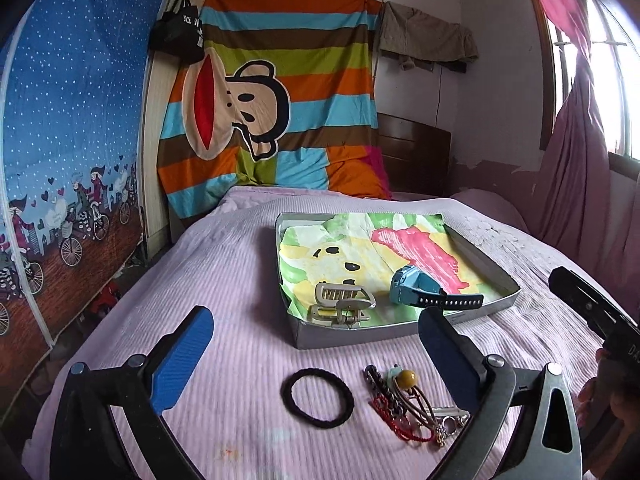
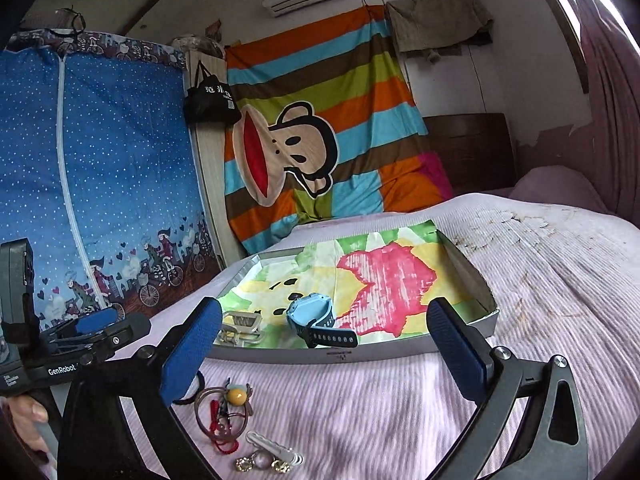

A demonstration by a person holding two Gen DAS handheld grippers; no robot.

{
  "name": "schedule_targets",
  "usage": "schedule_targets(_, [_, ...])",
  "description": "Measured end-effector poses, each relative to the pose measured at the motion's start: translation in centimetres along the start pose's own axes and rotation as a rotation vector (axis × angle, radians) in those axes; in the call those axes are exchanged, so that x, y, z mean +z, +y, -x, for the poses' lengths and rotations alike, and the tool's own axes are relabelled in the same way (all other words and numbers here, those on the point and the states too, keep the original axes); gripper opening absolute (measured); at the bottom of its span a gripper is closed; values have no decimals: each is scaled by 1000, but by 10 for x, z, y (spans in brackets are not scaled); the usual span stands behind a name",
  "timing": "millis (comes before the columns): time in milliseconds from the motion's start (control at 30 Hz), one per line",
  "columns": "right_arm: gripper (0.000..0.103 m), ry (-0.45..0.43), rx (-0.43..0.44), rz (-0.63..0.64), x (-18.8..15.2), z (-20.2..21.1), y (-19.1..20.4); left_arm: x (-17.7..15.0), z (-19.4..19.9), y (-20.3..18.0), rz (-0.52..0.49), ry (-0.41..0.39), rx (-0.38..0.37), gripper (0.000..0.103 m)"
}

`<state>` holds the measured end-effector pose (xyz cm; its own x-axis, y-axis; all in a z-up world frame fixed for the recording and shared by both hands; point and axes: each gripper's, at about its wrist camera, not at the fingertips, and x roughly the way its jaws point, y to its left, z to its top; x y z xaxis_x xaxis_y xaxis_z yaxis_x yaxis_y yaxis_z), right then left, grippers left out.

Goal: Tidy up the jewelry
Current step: 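Withdraw both tools from the tray back toward the remaining jewelry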

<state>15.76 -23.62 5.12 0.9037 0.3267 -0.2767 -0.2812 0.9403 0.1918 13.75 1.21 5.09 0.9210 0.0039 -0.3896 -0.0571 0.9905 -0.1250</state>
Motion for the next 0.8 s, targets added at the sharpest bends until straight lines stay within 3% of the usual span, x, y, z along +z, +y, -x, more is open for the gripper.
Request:
schedule_targets(367, [102, 0, 12, 67, -22, 52, 14, -23, 42, -1, -31, -32, -11, 103])
schedule_targets(800, [102, 63, 31, 109, -41, 59, 17, -45, 45, -5, -65, 28, 1, 103])
